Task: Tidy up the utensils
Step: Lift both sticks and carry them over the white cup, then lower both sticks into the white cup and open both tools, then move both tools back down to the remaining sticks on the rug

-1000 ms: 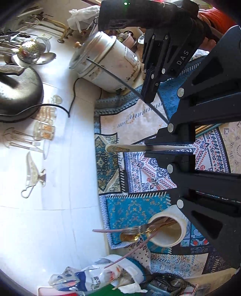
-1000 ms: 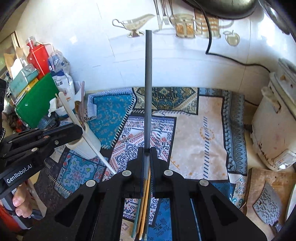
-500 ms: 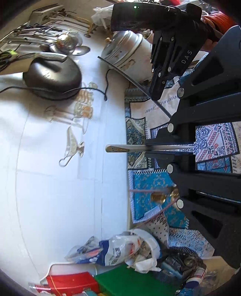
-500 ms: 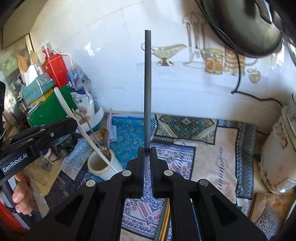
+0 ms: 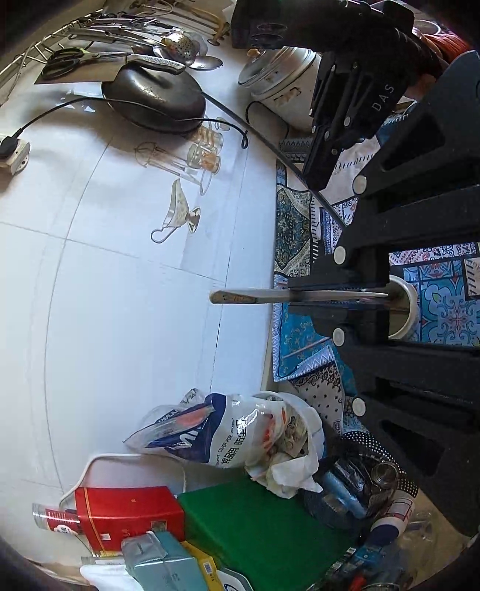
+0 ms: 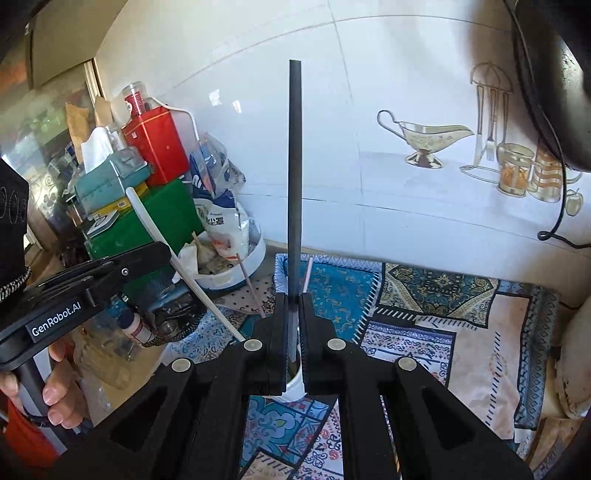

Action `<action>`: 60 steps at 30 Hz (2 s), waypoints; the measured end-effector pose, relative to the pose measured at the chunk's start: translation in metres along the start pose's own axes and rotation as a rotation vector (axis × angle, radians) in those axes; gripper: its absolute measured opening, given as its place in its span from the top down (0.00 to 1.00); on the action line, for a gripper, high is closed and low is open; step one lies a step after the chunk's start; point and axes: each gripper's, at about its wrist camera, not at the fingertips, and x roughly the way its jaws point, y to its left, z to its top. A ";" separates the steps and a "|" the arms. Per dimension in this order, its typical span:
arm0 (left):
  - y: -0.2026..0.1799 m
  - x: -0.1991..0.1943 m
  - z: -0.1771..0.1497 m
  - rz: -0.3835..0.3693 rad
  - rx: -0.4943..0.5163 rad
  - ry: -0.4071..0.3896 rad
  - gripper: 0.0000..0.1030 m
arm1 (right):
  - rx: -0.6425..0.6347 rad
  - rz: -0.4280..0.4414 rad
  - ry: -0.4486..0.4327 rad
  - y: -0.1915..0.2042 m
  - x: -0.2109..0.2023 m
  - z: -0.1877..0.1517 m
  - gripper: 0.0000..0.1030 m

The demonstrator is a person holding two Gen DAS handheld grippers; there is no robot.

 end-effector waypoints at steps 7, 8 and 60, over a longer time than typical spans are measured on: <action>0.017 0.022 -0.001 0.014 0.020 0.039 0.97 | 0.014 0.003 0.075 0.017 0.038 -0.008 0.95; 0.018 0.027 -0.003 0.017 0.028 0.052 0.97 | 0.018 0.000 0.090 0.018 0.044 -0.010 0.95; -0.057 0.053 -0.050 -0.001 0.023 0.189 0.66 | 0.012 -0.196 0.203 -0.059 0.007 -0.056 0.73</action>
